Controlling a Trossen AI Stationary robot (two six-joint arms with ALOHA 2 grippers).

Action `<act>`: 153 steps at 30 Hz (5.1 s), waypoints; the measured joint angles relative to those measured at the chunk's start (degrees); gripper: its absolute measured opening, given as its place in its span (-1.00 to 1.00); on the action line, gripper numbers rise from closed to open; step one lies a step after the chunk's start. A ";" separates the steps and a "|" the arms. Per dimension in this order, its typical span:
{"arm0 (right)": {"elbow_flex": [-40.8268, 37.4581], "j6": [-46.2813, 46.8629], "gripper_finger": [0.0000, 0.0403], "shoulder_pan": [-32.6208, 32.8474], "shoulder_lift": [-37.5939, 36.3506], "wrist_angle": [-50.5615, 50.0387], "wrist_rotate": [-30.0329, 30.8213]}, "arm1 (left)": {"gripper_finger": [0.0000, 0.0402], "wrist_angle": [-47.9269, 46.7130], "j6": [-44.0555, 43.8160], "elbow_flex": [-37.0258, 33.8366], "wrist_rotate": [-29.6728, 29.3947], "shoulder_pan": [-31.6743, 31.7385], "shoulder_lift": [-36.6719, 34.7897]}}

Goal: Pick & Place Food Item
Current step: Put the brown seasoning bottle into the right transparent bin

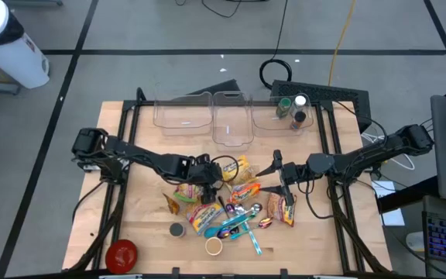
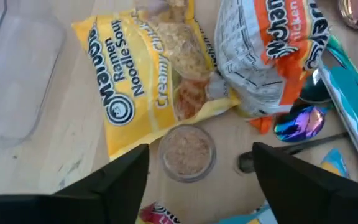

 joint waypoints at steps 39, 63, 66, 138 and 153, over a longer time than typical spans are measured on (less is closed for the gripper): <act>-0.04 0.19 0.05 0.00 0.02 0.41 0.02 | 0.56 6.17 4.30 -0.29 2.23 2.61 7.42; -0.04 -0.36 0.05 0.00 0.03 -1.42 1.81 | -0.10 2.39 4.05 1.68 0.87 1.74 0.48; -0.04 -0.52 0.05 -0.13 1.58 -2.20 3.12 | -0.10 2.62 4.05 1.66 -0.57 0.69 -2.38; 14.30 -0.27 -0.10 -2.16 23.37 1.69 10.86 | 0.11 22.24 16.18 -4.29 -11.30 -7.44 -21.34; 6.10 -0.99 -0.10 -2.16 17.72 16.31 12.04 | 0.11 76.87 9.89 -27.78 -1.72 -0.41 -16.41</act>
